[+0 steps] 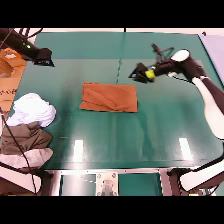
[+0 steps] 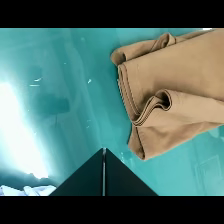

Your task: Fold the shirts.

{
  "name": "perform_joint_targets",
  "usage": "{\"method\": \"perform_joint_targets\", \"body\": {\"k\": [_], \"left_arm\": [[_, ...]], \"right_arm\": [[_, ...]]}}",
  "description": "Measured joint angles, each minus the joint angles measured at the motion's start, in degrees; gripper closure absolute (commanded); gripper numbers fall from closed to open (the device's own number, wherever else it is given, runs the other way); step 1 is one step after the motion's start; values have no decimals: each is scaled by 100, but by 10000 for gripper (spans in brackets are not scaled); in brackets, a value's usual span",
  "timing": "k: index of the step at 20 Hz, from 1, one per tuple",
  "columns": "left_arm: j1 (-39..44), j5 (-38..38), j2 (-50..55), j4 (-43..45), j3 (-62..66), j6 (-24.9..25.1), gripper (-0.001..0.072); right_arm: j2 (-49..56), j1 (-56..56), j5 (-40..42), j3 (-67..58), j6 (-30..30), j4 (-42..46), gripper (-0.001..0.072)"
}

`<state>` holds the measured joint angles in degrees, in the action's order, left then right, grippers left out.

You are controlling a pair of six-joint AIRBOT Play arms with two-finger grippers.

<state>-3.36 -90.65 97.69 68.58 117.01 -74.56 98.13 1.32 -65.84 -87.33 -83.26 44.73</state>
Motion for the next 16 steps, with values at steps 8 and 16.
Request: {"method": "perform_joint_targets", "body": {"k": [8,16], "left_arm": [[0,105,0,-2,0,-33,674],[0,2,2,-7,0,-48,675]], "right_arm": [[162,-278,549,1523,586,-260,152],[529,444,782,979,723,-946,701]]}}
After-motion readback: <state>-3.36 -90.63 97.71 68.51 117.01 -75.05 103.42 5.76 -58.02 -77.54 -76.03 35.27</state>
